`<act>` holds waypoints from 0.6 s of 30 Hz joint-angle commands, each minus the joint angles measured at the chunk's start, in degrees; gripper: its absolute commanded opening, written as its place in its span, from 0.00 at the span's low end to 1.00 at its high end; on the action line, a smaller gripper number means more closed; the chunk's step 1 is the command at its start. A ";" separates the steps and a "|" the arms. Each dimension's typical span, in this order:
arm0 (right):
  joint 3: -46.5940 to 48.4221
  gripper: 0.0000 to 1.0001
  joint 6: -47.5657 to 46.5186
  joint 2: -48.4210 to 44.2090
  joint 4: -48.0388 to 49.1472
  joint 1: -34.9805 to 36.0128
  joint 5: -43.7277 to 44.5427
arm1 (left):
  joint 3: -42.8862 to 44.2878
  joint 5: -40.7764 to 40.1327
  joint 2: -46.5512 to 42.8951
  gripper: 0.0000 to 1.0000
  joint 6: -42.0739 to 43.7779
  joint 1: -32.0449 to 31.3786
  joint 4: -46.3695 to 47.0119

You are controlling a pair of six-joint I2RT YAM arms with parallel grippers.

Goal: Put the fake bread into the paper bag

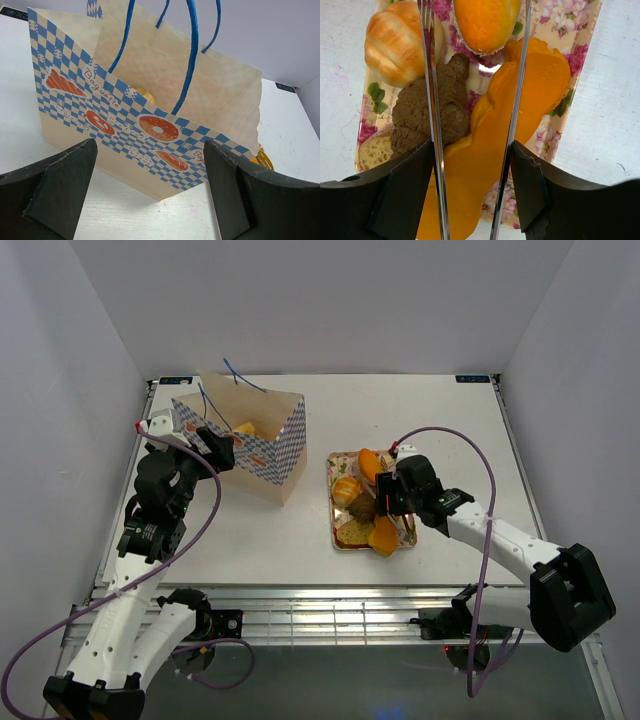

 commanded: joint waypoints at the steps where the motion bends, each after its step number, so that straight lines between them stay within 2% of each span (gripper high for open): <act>1: 0.14 0.66 0.45 0.25 4.62 -0.49 -1.61 | -0.35 1.09 -0.37 0.98 -0.16 -0.28 0.75; 18: 4.26 0.60 -0.17 3.93 2.17 -2.34 -2.84 | -0.52 0.74 -0.81 0.98 -0.16 -0.28 0.66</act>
